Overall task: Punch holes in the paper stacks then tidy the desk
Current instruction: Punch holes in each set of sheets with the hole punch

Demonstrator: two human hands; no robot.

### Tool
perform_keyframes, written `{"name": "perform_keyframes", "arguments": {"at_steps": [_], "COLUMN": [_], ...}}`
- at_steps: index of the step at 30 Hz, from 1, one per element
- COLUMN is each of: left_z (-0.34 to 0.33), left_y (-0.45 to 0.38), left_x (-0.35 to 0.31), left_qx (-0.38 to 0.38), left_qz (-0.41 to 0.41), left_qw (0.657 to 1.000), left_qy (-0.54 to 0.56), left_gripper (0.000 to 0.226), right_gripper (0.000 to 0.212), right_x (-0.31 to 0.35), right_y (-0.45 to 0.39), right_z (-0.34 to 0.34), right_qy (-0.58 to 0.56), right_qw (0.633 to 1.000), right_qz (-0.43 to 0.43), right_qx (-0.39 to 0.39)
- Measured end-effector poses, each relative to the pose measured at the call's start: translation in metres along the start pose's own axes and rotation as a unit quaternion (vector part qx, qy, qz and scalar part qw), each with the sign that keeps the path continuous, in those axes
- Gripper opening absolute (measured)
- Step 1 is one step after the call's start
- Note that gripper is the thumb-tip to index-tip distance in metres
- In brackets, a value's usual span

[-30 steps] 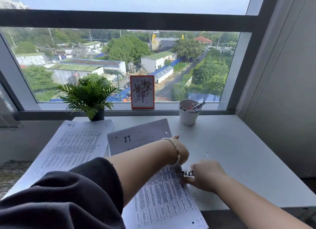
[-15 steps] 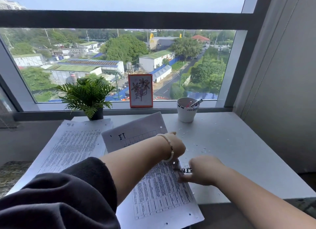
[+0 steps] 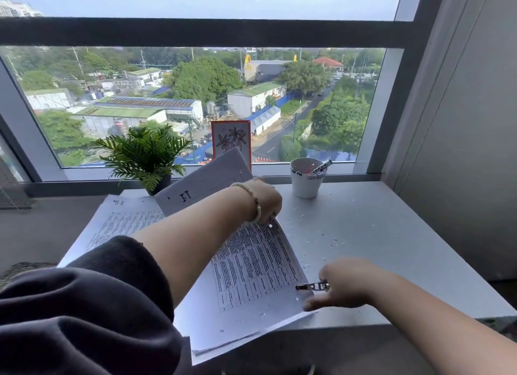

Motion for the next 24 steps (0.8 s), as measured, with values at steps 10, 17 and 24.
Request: {"name": "perform_keyframes", "arguments": {"at_steps": [10,17,24], "left_z": [-0.006,-0.020,-0.021], "left_y": [0.003,-0.014,-0.026], "left_x": [-0.004,-0.084,-0.091], "left_qx": [0.040,0.143,0.140], "left_qz": [0.000,-0.096,-0.093], "left_qw": [0.999,0.985,0.982], "left_qy": [0.011,0.018,0.092], "left_gripper": [0.006,0.024,0.030], "right_gripper": [0.074,0.084,0.056], "right_x": [0.003,0.004,0.003], "right_y": [-0.001,-0.004,0.002], "right_z": [-0.008,-0.017,-0.018], "right_qy": [0.035,0.070,0.063], "right_qw": [0.999,0.994,0.996], "right_qz": [-0.002,0.030,-0.004], "right_qx": [-0.027,-0.073,-0.058]}}
Point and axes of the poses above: each hand's wrist, its own y-axis away from the middle knuckle, its own z-axis out of the back of the hand, x = y × z, the point moved 1 cm from there along -y, towards the middle knuckle, and after that the axes turned 4 degrees about x, right-handed, at the moved point
